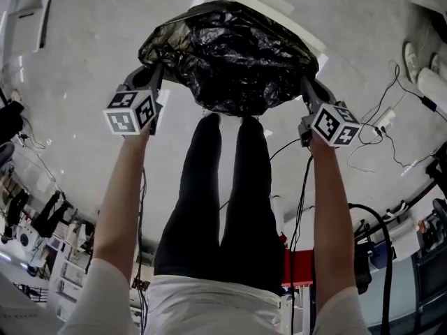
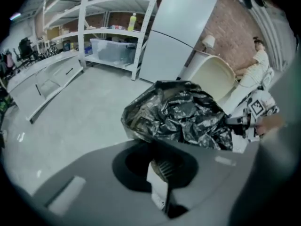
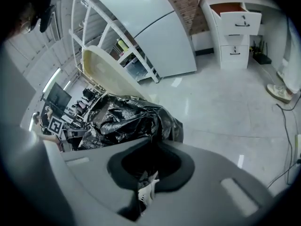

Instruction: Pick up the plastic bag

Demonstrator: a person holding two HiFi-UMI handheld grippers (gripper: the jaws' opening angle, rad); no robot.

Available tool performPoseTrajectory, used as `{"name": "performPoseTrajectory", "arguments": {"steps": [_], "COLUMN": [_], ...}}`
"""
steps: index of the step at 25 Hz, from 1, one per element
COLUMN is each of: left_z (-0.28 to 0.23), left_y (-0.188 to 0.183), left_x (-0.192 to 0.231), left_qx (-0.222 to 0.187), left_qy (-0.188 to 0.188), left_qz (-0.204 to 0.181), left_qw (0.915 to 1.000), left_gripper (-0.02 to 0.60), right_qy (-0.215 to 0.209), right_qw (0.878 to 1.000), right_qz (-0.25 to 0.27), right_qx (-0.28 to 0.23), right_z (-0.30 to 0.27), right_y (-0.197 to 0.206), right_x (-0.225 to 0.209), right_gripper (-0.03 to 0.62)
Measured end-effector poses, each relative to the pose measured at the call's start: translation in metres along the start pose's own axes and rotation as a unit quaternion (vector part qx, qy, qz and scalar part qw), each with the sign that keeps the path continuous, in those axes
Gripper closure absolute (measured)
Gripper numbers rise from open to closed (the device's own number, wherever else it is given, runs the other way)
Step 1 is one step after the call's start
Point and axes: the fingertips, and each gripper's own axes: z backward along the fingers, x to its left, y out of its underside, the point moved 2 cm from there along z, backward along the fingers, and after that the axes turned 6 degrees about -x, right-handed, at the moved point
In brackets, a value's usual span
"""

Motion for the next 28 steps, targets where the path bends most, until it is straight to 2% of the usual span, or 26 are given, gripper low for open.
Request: {"name": "performPoseTrajectory", "arguments": {"steps": [5,11,13,19,28], "left_z": [0.04,0.1,0.116,0.166,0.252], "left_y": [-0.015,-0.042,-0.053,-0.08,-0.106], "left_x": [-0.013,-0.067,-0.082,-0.119,-0.156], "left_qx": [-0.006,-0.015,-0.021,-0.035,-0.034], "left_qy": [0.009,0.037,0.04,0.036,0.02], "left_qz": [-0.01,-0.082,-0.089,-0.101,-0.141], "left_qw": [0.9999,0.9958,0.995,0.9937,0.9892], "left_gripper": [0.575,0.575,0.575,0.575,0.577], "right_qy": [0.012,0.007,0.003,-0.021,-0.04], "right_qw": [1.0,1.0,0.999,0.998,0.996], "right_qz": [-0.002,0.019,0.026,0.052,0.079], "right_qx": [-0.01,-0.021,-0.022,-0.017,-0.022], "right_z": [0.033,0.094,0.108,0.153,0.227], "right_y": [-0.015,-0.035,-0.043,-0.065,-0.097], "right_x": [0.025,0.065,0.079,0.124,0.16], "right_gripper": [0.592,0.592,0.592,0.592,0.592]}}
